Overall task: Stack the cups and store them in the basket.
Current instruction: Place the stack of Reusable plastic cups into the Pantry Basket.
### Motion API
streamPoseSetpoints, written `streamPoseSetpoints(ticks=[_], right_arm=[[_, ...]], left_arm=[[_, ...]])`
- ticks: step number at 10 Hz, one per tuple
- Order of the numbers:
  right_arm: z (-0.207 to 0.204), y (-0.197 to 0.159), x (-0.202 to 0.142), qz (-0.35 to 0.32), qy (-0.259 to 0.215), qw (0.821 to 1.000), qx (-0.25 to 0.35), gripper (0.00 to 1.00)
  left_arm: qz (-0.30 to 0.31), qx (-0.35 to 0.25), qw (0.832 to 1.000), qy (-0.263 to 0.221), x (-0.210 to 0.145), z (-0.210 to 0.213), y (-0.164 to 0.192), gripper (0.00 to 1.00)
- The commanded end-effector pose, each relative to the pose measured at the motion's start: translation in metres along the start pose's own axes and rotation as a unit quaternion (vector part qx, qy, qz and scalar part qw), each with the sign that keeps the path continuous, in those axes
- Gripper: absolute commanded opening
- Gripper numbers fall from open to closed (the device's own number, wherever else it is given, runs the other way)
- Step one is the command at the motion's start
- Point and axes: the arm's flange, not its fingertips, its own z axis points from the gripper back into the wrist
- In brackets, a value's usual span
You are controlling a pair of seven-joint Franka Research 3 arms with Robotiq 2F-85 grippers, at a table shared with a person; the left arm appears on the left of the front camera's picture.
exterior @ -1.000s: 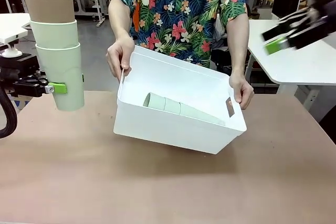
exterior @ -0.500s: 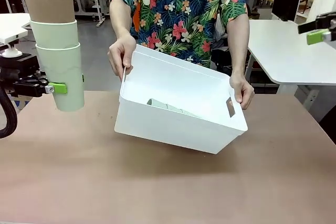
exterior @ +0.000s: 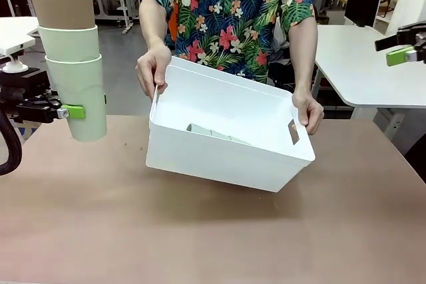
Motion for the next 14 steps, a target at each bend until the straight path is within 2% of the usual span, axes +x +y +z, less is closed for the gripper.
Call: streamPoseSetpoints(ticks=[1,14], right_arm=[[0.0009,0.0018,0.0062,-0.003,-0.013,1.0,0.001,1.0],[0.0009,0.0018,0.0062,-0.003,-0.013,1.0,0.001,1.0]], left_arm=[[-0.005,-0.001,1.0,-0.002,0.0052,0.0,-0.0016,0.84],[-0.005,-0.001,1.0,-0.002,0.0052,0.0,-0.0016,0.84]])
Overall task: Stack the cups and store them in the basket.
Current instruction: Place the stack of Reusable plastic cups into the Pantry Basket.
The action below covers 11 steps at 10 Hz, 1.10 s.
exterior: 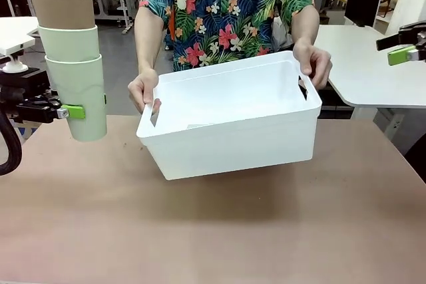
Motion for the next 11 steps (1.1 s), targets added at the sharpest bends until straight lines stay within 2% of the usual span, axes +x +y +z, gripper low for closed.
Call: streamPoseSetpoints(ticks=[1,5,8,11], right_arm=[[0.0,0.0,0.005,-0.001,-0.013,1.0,0.001,1.0],[0.0,0.0,0.005,-0.001,-0.013,1.0,0.001,1.0],[0.0,0.0,0.005,-0.001,-0.013,1.0,0.001,1.0],[0.0,0.0,0.005,-0.001,-0.013,1.0,0.001,1.0]], left_arm=[[-0.005,-0.001,1.0,-0.002,0.005,0.0,-0.002,0.84],[0.0,0.0,1.0,0.0,0.0,0.0,0.0,0.84],[0.007,0.022,0.999,0.03,0.059,-0.012,-0.006,0.84],[0.021,0.051,0.992,0.111,0.116,-0.046,0.001,0.84]])
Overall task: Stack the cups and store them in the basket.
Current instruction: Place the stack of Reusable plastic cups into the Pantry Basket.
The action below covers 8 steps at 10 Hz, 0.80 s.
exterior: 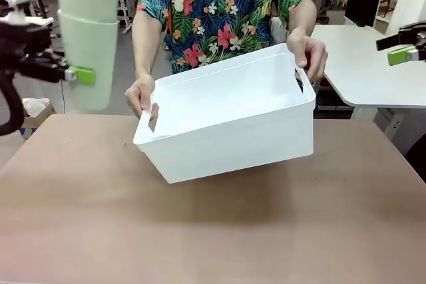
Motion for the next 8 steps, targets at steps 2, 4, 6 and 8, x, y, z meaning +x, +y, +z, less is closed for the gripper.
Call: streamPoseSetpoints(ticks=[2,4,6,8], right_arm=[[0.0,0.0,0.005,-0.001,-0.013,1.0,0.0,1.0],[0.0,0.0,0.005,-0.001,-0.013,1.0,0.0,1.0],[0.0,0.0,0.005,-0.001,-0.013,1.0,0.0,1.0],[0.0,0.0,0.005,-0.001,-0.013,1.0,0.0,1.0]], left_arm=[[0.021,0.029,0.994,0.103,0.07,-0.034,0.01,0.84],[0.034,0.047,0.985,0.163,0.108,-0.06,0.019,0.84],[0.043,0.059,0.973,0.217,0.127,-0.091,0.034,0.84],[0.042,0.067,0.965,0.249,0.134,-0.118,0.047,0.84]])
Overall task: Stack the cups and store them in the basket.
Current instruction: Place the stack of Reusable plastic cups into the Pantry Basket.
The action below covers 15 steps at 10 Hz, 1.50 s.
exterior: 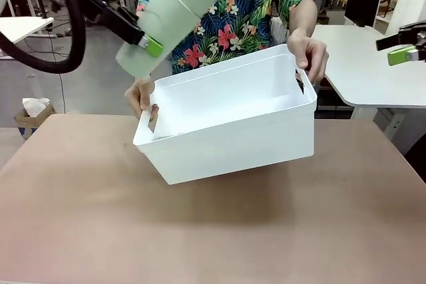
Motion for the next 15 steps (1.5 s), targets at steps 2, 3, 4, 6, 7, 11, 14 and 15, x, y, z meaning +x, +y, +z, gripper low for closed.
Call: streamPoseSetpoints(ticks=[2,3,4,6,7,11,14,15], right_arm=[[0.0,0.0,0.005,-0.001,-0.013,1.0,0.0,1.0],[0.0,0.0,0.005,-0.001,-0.013,1.0,0.0,1.0],[0.0,0.0,0.005,-0.001,-0.013,1.0,0.0,1.0],[0.0,0.0,0.005,-0.001,-0.013,1.0,0.0,1.0],[0.0,0.0,0.005,-0.001,-0.013,1.0,0.0,1.0],[0.0,0.0,0.005,-0.001,-0.013,1.0,0.0,1.0],[0.0,0.0,0.005,-0.001,-0.013,1.0,0.0,1.0],[0.0,0.0,0.005,-0.001,-0.013,1.0,0.0,1.0]], left_arm=[[0.003,0.01,0.999,0.046,0.023,-0.026,0.017,0.84],[0.004,0.01,0.998,0.064,0.026,-0.039,0.019,0.84],[0.002,0.011,0.997,0.083,0.029,-0.056,0.021,0.84],[-0.006,0.022,0.993,0.112,0.032,-0.08,0.02,0.84],[-0.008,0.034,0.992,0.12,0.032,-0.09,0.017,0.84],[0.004,0.061,0.988,0.144,0.02,-0.123,0.015,0.84],[0.013,0.065,0.986,0.156,0.007,-0.134,0.027,0.84],[0.011,0.066,0.985,0.158,0.003,-0.14,0.031,0.84]])
